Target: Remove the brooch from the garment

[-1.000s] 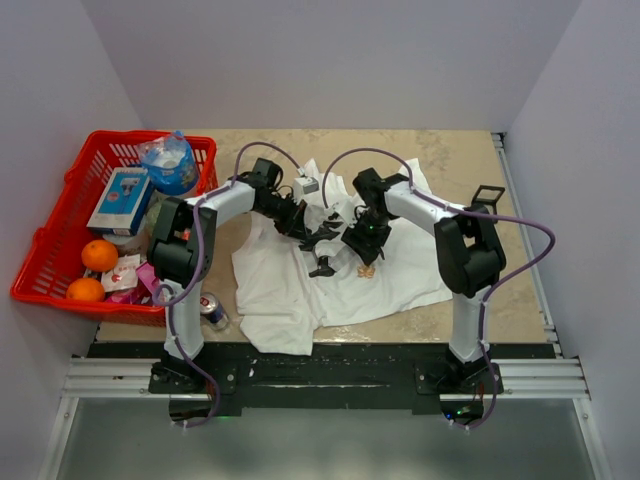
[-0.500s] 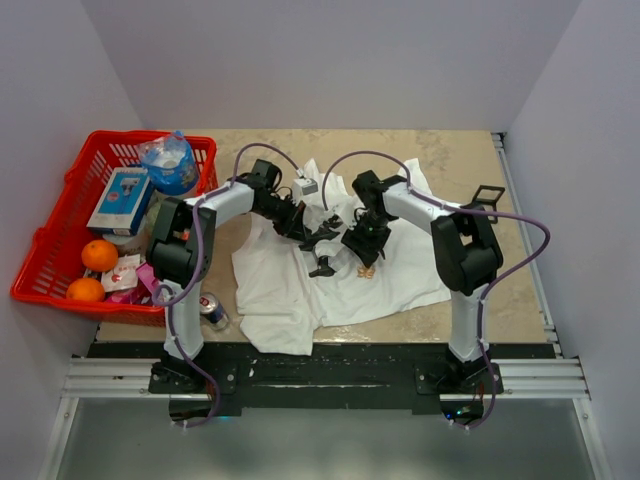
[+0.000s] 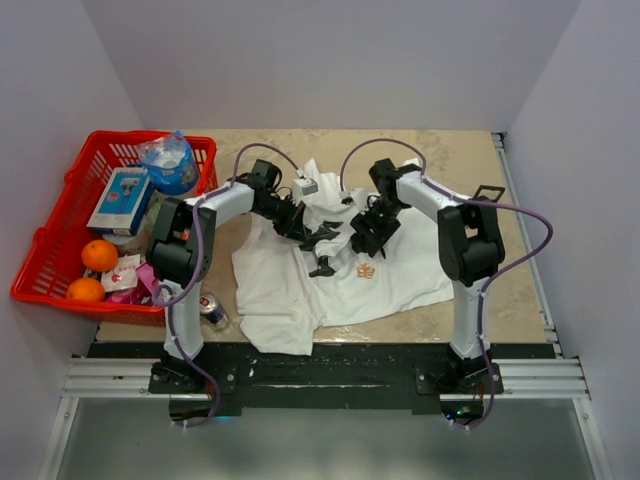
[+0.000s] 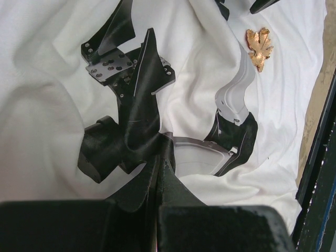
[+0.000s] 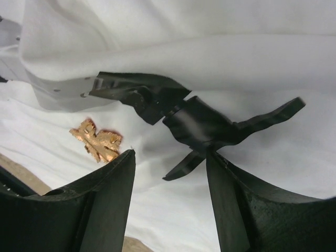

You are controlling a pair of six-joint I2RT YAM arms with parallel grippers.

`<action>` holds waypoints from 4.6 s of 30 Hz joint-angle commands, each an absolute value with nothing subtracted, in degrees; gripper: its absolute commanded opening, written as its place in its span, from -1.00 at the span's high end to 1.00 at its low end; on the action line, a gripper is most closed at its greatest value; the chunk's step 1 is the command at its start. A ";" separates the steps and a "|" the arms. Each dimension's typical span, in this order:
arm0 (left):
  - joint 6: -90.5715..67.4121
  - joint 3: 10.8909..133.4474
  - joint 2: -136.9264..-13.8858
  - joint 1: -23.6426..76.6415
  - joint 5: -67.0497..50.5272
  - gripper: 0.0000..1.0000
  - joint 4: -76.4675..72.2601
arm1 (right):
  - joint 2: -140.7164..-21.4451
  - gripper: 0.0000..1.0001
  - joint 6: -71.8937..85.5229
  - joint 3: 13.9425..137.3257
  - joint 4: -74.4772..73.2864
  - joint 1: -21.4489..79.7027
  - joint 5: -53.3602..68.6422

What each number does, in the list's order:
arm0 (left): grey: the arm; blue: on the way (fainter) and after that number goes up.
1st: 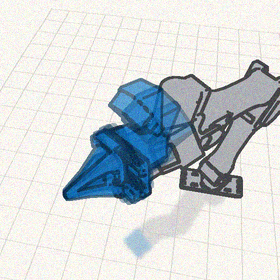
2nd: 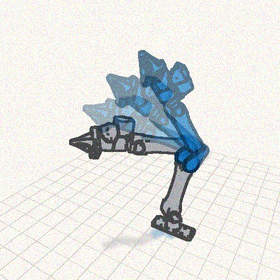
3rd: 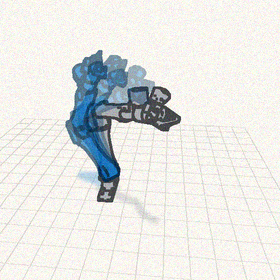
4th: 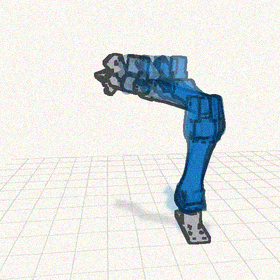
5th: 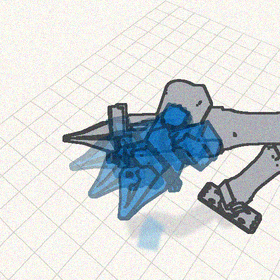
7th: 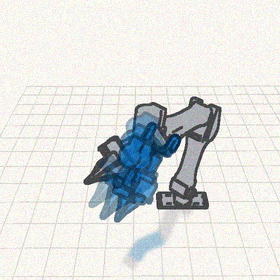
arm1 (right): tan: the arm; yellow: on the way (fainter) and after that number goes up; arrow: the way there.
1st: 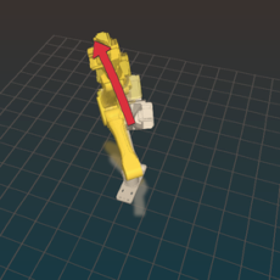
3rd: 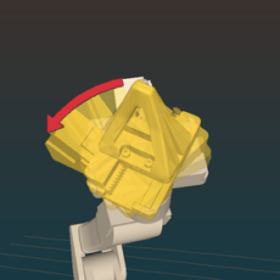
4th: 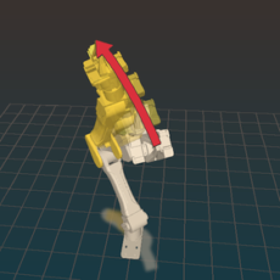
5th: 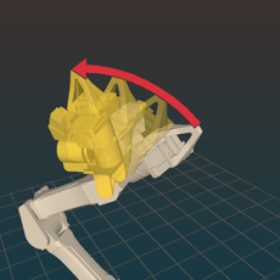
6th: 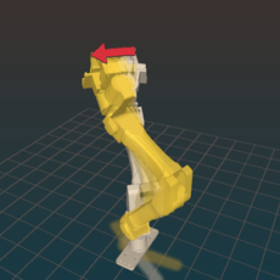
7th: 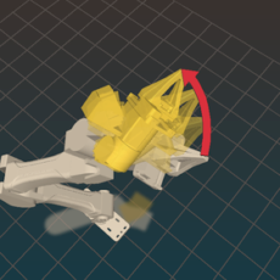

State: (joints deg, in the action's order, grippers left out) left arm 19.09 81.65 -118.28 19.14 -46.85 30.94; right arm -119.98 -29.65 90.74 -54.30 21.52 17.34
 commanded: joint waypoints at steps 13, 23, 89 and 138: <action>19.51 81.21 -115.49 18.63 -47.81 1.00 29.79 | -120.59 -0.22 -30.15 90.79 -60.38 21.71 26.02; 19.42 81.12 -115.40 18.63 -47.72 1.00 29.71 | -121.82 -0.21 -27.95 90.18 -58.62 22.06 22.24; 19.60 79.80 -114.61 18.63 -47.37 1.00 29.44 | -124.37 -0.19 -26.02 89.03 -59.59 24.08 21.88; 19.51 78.93 -113.99 18.63 -46.85 1.00 29.18 | -124.98 -0.19 -23.12 84.29 -54.49 28.56 12.74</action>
